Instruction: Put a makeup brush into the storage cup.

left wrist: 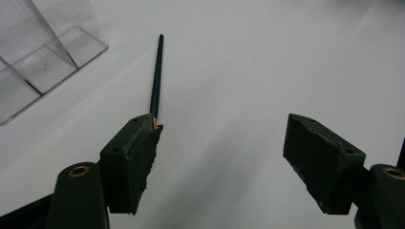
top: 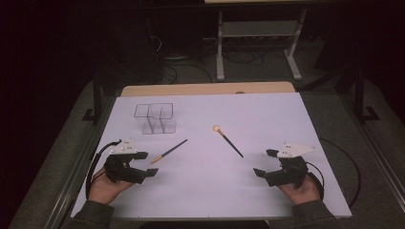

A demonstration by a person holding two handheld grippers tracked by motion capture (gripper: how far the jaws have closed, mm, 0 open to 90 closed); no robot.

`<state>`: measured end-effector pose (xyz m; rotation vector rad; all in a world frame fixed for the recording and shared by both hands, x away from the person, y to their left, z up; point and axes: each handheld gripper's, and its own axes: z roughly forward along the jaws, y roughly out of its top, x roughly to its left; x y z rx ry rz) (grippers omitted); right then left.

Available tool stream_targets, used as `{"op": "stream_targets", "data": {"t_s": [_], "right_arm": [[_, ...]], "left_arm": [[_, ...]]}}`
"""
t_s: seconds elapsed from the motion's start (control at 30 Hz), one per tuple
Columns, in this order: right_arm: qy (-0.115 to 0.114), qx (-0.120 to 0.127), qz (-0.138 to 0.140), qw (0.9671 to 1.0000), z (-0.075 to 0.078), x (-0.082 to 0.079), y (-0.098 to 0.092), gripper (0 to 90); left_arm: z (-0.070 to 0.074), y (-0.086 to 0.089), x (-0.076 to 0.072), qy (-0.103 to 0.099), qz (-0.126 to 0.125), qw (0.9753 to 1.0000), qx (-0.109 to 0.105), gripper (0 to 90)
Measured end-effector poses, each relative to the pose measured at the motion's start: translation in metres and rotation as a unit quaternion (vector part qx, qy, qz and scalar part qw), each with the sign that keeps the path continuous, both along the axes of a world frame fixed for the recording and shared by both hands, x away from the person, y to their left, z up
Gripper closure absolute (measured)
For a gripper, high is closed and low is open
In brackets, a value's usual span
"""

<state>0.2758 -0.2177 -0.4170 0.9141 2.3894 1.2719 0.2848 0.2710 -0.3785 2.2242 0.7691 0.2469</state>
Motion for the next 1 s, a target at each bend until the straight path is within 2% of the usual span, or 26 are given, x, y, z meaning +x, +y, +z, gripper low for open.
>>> {"op": "stream_targets", "data": {"t_s": [0.07, 0.1, 0.13, 0.37, 0.43, 0.5, 0.63, 0.67, 0.7, 0.8, 0.87, 1.0], "right_arm": [[-0.002, -0.001, 0.001, 1.0000, 0.001, -0.001, 0.000, 14.9], [-0.004, -0.001, 0.001, 1.0000, 0.001, -0.001, -0.001, 15.0], [-0.004, -0.001, 0.001, 1.0000, 0.001, -0.001, -0.001, 15.0], [-0.004, -0.003, -0.004, 1.0000, 0.001, -0.002, -0.003, 15.0], [-0.004, -0.002, -0.004, 1.0000, 0.001, -0.002, -0.004, 15.0], [-0.005, -0.003, -0.005, 1.0000, 0.002, -0.003, -0.004, 15.0], [-0.003, -0.002, -0.007, 1.0000, 0.002, -0.003, -0.004, 15.1], [-0.002, -0.002, -0.007, 1.0000, 0.002, -0.002, -0.004, 15.1], [-0.001, -0.003, -0.005, 1.0000, 0.001, -0.002, -0.004, 15.1], [0.000, -0.006, -0.005, 1.0000, 0.001, -0.002, -0.003, 15.1], [-0.001, -0.005, -0.005, 1.0000, 0.001, -0.002, -0.004, 15.1], [-0.001, -0.005, -0.006, 1.0000, 0.001, -0.002, -0.004, 15.1]], "left_arm": [[0.002, -0.002, 0.003, 0.003, 0.002, 1.0000, -0.002, 27.0], [0.004, -0.002, 0.006, 0.003, -0.004, 0.9999, 0.009, 27.6], [0.004, -0.002, 0.007, 0.004, -0.004, 0.9999, 0.011, 27.6], [0.006, -0.009, 0.018, 0.016, -0.010, 0.9998, 0.007, 29.4], [0.006, -0.010, 0.022, 0.019, -0.014, 0.9996, 0.017, 29.6], [0.005, -0.012, 0.025, 0.023, -0.011, 0.9996, 0.016, 29.7], [0.006, -0.014, 0.033, 0.029, -0.018, 0.9987, 0.038, 30.2], [0.006, -0.015, 0.034, 0.031, -0.016, 0.9988, 0.035, 30.5], [0.008, -0.016, 0.039, 0.031, -0.018, 0.9984, 0.045, 30.9], [0.009, -0.019, 0.042, 0.033, -0.016, 0.9981, 0.050, 31.6], [0.010, -0.022, 0.046, 0.031, -0.019, 0.9974, 0.063, 32.1], [0.009, -0.027, 0.056, 0.042, -0.021, 0.9958, 0.078, 33.8]]}}
